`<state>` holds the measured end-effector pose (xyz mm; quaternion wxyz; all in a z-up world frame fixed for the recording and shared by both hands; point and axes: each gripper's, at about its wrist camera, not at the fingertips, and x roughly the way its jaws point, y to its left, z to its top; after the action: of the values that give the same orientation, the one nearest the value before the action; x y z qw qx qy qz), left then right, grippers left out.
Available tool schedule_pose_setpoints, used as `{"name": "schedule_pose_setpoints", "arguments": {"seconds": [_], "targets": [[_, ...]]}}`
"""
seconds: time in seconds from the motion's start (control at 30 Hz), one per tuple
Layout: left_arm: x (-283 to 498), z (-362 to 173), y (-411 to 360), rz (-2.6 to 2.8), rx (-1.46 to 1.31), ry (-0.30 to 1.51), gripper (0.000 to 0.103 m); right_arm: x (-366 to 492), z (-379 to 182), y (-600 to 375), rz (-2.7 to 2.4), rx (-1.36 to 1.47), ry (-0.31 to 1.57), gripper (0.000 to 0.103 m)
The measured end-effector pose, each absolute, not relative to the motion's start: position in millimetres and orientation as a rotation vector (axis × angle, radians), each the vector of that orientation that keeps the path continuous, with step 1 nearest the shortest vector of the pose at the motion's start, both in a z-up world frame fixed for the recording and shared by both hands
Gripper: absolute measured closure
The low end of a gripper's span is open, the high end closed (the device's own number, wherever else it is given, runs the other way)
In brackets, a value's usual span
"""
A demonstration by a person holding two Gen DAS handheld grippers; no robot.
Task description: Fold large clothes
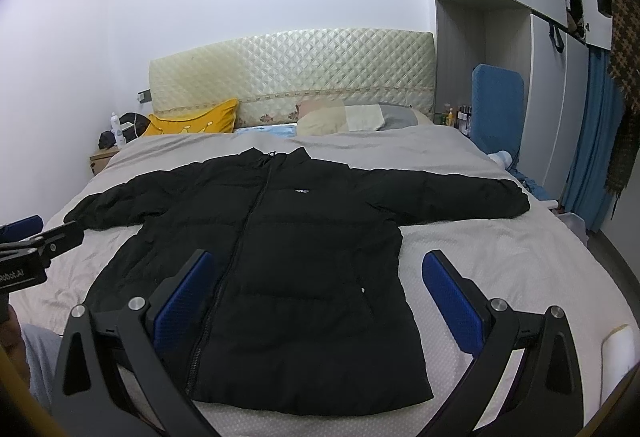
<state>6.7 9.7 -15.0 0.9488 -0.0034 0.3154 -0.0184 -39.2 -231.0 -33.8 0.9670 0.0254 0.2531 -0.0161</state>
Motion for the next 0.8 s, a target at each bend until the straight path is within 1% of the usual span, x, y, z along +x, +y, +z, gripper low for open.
{"name": "schedule_pose_setpoints", "arguments": {"seconds": [0.8], "targets": [[13.3, -18.7, 20.0, -0.038, -0.031, 0.661, 0.001, -32.1, -38.7, -235.1, -0.048, 0.046, 0.54, 0.0]]}}
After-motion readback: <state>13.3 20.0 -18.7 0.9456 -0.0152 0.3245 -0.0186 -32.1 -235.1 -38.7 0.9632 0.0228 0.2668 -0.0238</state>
